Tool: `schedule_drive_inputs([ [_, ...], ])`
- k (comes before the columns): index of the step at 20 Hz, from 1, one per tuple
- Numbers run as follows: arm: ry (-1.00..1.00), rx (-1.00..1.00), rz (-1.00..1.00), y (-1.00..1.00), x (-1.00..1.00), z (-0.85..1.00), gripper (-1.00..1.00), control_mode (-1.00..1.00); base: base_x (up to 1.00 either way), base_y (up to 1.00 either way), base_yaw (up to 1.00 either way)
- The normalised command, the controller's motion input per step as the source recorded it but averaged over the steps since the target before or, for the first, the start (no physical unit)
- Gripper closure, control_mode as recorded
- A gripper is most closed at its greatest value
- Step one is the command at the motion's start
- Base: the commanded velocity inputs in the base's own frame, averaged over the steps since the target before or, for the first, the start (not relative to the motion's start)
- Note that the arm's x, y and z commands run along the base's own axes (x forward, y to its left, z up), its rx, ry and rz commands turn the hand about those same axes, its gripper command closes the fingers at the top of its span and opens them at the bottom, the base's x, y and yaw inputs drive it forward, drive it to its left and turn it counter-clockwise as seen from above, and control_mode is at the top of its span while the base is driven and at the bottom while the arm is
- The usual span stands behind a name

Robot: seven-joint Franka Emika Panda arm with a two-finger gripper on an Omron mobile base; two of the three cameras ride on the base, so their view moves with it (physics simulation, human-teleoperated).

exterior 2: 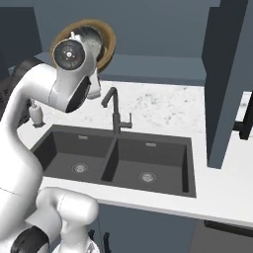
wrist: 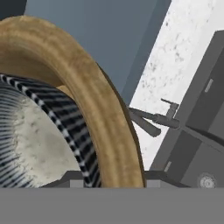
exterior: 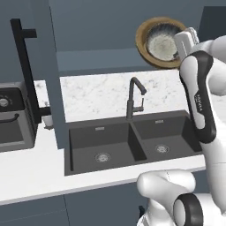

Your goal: Pick up the bowls on the counter and stack them on top of one another in the open cabinet. Place the smaller bowl on top of the larger bowl.

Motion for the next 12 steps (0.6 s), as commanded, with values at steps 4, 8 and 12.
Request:
schedule_drive_inputs([
  [4,0.06,0.12,0.00,-0.10,0.75,0.13,1.00,-1.00,0.00,0.00,0.00],
  [8,0.01,0.10,0.00,-0.04,0.78,0.00,1.00,-1.00,0.00,0.00,0.00],
  [12,0.00,0.06,0.00,-0.10,0.79,-0.16,1.00,-1.00,0.00,0.00,0.00],
])
